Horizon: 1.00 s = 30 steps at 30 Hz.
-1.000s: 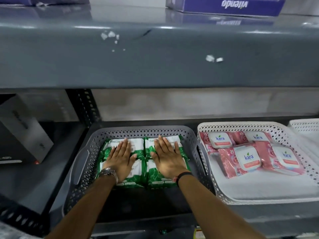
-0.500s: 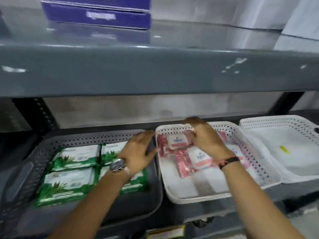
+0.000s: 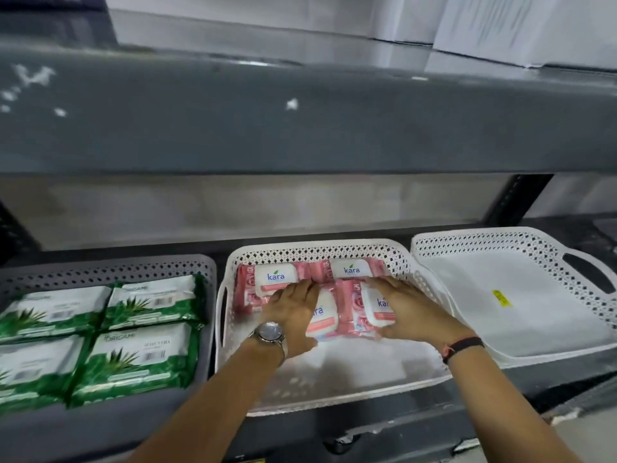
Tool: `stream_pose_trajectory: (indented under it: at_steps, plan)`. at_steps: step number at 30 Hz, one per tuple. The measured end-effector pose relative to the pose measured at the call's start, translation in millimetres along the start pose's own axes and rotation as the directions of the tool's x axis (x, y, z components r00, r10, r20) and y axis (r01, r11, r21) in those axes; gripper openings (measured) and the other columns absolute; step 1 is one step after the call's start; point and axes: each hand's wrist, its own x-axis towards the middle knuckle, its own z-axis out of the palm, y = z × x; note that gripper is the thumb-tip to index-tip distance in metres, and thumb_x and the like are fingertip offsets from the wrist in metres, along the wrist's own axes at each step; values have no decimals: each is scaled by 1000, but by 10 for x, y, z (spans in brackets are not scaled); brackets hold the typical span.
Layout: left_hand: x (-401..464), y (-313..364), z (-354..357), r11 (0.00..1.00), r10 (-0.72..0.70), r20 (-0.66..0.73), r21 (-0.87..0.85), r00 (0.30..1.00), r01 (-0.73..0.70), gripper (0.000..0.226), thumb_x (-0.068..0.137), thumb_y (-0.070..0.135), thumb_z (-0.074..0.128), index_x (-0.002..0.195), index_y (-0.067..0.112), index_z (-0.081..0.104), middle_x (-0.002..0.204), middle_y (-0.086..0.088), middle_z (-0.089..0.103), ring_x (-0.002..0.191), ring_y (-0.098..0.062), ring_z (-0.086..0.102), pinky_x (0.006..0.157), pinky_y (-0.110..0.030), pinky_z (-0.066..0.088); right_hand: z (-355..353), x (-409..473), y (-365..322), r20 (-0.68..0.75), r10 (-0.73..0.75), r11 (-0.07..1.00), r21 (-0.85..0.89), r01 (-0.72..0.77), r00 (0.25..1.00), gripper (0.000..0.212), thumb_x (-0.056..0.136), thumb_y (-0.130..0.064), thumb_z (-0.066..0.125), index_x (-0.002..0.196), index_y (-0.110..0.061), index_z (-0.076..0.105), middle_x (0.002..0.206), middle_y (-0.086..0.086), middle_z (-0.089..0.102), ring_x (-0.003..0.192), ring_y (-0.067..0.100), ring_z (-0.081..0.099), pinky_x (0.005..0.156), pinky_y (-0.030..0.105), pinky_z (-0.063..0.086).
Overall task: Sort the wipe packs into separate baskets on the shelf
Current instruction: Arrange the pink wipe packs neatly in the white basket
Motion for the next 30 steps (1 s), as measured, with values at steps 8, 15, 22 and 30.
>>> stream_pose_trajectory:
  at_steps: [8,15,22,30]
  plan:
    - [-172,-425,-43,993,9,260,-118,966,22,86,74,31,69,139,14,15,140,-6,28,122,-22,32,102,-32,35,152,37,0,29,-113,992,-51,114,993,86,73,-32,68,143,-20,19,152,2,25,138,19,23,117,36,14]
    - [-224,-433,24,995,-35,188,-83,981,51,84,69,36,69,136,18,22,129,-6,27,116,-22,27,97,-38,40,232,65,25,16,-171,979,111,169,985,86,77,-28,65,145,-22,14,155,-4,15,140,11,12,109,20,6]
    - [-254,-417,25,993,-49,177,-95,983,66,82,69,34,68,135,17,23,130,-8,27,118,-25,27,97,-42,40,258,45,68,-45,-187,945,264,192,981,81,75,-22,68,141,-30,21,150,-7,24,120,-5,16,101,14,17]
    - [-212,-430,-65,987,-52,183,-137,982,78,81,77,47,64,139,18,22,133,-7,28,120,-23,28,100,-40,38,176,66,32,20,-195,960,208,187,981,79,79,-31,66,143,-28,18,153,-10,15,139,10,12,112,29,24]
